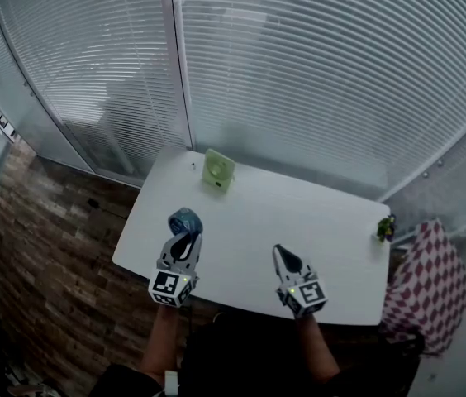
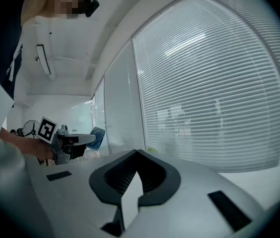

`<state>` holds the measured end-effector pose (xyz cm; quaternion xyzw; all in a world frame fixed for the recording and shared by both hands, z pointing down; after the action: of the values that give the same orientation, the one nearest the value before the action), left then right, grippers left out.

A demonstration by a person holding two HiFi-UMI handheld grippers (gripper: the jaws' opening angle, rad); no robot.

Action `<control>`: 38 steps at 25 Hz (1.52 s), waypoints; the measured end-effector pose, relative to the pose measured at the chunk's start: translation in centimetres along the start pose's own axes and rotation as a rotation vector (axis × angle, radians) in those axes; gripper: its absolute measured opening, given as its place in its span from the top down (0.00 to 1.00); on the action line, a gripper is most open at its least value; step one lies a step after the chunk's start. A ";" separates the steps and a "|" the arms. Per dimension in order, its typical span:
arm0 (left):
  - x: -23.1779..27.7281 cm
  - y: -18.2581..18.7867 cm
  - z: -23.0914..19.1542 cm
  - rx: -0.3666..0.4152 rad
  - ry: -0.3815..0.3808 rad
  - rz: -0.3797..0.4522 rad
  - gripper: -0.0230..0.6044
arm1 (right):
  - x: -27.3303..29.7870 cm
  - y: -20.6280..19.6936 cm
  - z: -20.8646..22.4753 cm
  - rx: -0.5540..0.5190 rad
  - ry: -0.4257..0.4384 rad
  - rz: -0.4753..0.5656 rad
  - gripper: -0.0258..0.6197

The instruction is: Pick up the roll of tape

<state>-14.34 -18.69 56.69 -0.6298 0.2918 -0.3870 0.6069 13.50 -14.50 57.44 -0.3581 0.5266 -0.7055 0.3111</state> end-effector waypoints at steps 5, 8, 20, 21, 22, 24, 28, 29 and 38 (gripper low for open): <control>-1.1 0.9 0.1 -0.037 -0.003 0.053 0.89 | -0.5 -0.3 0.5 -0.001 -0.016 -0.020 0.95; -1.7 2.1 -0.2 -0.071 0.020 0.086 0.89 | -0.5 -0.2 0.6 0.004 -0.022 -0.004 0.95; -2.2 2.5 0.7 -0.087 0.006 0.099 0.89 | -1.1 -0.7 0.3 -0.100 -0.030 -0.072 0.95; -2.2 2.4 0.6 -0.087 0.004 0.094 0.89 | -1.1 -0.7 0.1 -0.110 -0.025 -0.084 0.95; -2.2 2.3 0.6 -0.090 0.005 0.090 0.89 | -1.1 -0.7 -0.1 -0.116 -0.017 -0.086 0.95; -2.4 2.0 0.4 -0.101 0.010 0.082 0.89 | -0.9 -0.5 -0.5 -0.114 0.005 -0.065 0.95; -2.7 2.0 0.3 -0.092 0.005 0.082 0.89 | -0.8 -0.2 -0.8 -0.109 0.010 -0.037 0.95; -2.7 2.0 0.3 -0.089 0.002 0.082 0.89 | -0.7 -0.1 -0.7 -0.110 0.004 -0.033 0.95; -2.6 1.8 0.2 -0.113 -0.019 0.092 0.89 | -1.0 0.3 -0.5 -0.127 -0.054 -0.002 0.95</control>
<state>-15.39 -16.56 54.56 -0.6526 0.3360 -0.3355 0.5904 13.68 -13.54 56.89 -0.3965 0.5616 -0.6610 0.3010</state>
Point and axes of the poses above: the fingertips, and each gripper's own axes: x forward along the fingers, z to its right, y out of its top, the point moved 6 cm from there along -x, backward along the fingers, and after that the axes turned 5 degrees about x, right-handed, at the moved point
